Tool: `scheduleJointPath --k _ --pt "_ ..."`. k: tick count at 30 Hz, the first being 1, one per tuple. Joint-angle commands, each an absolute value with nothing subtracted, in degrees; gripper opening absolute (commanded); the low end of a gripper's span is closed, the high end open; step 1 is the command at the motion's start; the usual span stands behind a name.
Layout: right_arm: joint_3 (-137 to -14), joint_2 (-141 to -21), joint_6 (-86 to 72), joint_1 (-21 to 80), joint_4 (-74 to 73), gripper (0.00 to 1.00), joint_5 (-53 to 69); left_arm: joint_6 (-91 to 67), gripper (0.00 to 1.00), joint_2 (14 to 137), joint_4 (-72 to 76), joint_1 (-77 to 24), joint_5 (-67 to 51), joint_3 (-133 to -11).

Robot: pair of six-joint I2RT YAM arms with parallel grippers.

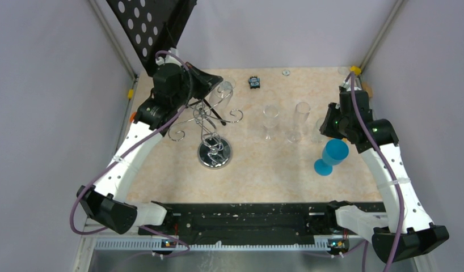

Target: Take the wine glass off the wine glass rack

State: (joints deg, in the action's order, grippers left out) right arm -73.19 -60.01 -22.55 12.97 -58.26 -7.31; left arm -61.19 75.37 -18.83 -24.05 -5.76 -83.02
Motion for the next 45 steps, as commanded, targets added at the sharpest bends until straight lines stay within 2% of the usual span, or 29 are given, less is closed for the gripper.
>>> scheduleJointPath --k 1,10,14,18,22,25,28,35,41,43,45 --pt "-73.66 -58.63 -21.95 13.41 -55.73 0.2 -6.69 -68.31 0.0 76.18 -19.05 -24.18 -10.12 -84.1" --pt "-73.14 -58.93 -21.91 13.46 -54.53 0.21 -5.62 -66.43 0.0 79.71 -21.3 -24.74 -12.43 -85.48" --pt "-72.88 -59.27 -24.48 13.39 -51.81 0.21 -0.61 -67.14 0.0 79.24 -19.15 -25.29 -11.95 -83.89" --pt "-71.03 -59.38 -33.44 13.41 -41.44 0.3 15.02 -68.38 0.0 78.44 -17.58 -25.31 -11.45 -82.45" --pt "-62.97 -59.56 -53.61 14.15 -18.29 0.43 28.8 -69.59 0.0 77.94 -17.07 -25.29 -10.8 -81.84" --pt "-60.56 -61.98 -66.35 16.48 -3.03 0.48 29.23 -69.83 0.0 77.99 -17.01 -25.4 -10.68 -81.66" --pt "-63.85 -67.24 -72.44 20.22 4.78 0.51 27.37 -70.58 0.0 78.02 -16.27 -25.4 -11.25 -81.19" --pt "-74.29 -80.2 -79.39 26.06 9.56 0.55 25.2 -71.54 0.0 77.61 -15.17 -25.38 -11.7 -80.57" --pt "-78.56 -86.06 -81.81 27.23 12.14 0.55 26.87 -71.71 0.0 77.17 -14.71 -25.39 -12.03 -79.91" --pt "-79.18 -87.29 -82.7 27.54 13.82 0.54 28.16 -71.84 0.0 77.17 -14.59 -25.39 -12.12 -79.68" --pt "-79.74 -88.45 -83.14 27.89 14.27 0.48 29.28 -71.88 0.0 77.17 -14.42 -25.35 -12.13 -79.61"
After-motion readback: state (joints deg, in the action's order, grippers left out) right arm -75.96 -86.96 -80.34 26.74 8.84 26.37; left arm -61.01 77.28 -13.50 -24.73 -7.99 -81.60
